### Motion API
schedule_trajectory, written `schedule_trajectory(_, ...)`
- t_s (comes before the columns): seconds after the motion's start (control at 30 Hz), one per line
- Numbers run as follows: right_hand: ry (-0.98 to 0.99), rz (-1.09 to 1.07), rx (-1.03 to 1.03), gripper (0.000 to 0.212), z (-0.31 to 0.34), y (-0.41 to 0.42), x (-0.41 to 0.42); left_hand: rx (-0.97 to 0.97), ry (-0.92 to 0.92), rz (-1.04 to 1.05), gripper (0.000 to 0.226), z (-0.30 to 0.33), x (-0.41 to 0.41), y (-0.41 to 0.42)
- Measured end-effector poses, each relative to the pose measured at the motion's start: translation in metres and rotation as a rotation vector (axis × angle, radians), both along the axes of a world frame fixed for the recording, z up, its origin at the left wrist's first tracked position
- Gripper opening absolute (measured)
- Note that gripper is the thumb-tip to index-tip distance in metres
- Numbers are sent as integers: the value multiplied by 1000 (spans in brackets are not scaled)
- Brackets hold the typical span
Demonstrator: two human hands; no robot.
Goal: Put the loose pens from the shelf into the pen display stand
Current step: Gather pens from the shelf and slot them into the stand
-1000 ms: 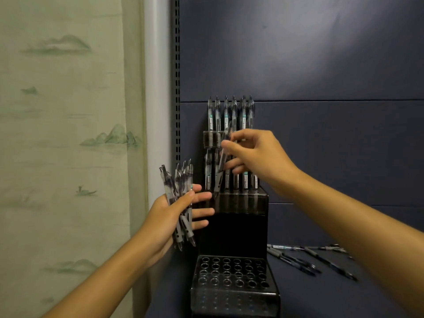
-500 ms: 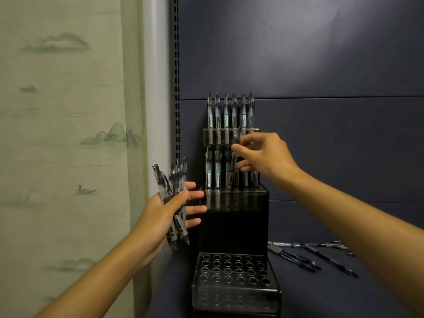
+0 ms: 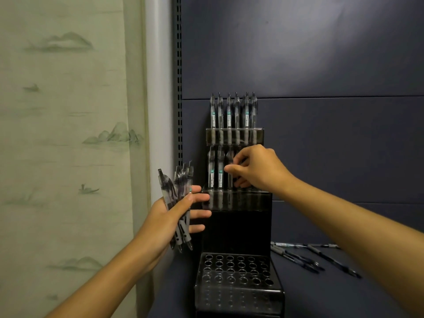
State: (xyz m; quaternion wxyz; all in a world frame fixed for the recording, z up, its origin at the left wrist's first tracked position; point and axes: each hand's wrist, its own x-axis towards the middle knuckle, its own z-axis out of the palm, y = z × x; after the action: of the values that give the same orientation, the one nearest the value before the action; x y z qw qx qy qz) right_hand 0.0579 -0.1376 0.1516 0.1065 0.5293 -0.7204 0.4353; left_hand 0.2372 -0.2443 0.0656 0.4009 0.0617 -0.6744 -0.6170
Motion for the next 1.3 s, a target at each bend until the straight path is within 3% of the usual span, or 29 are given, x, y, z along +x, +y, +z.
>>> schedule_trajectory(0.27,56,-19,12,28,-3,9,-1,-37,-8,-26,26,2,-3,5)
schedule_trajectory(0.5,-138,234,-71,21,-5,28,14,-58,1,-94,29,15,-15,15)
schedule_trajectory(0.73,-137,312,-64,16,-24,29,24,-55,18,-140,24,19,-35,34)
schedule_trajectory(0.93,-154,278,-190,17,-12,29,22,-11,27,-153,29,16,-35,32)
schedule_trajectory(1.1,-300,273,-355,19,20,31,11,17,-5,-126,29,12,-29,20)
schedule_trajectory(1.3,-182,87,-372,26,25,29,-11,59,1,-92,27,12,-22,8)
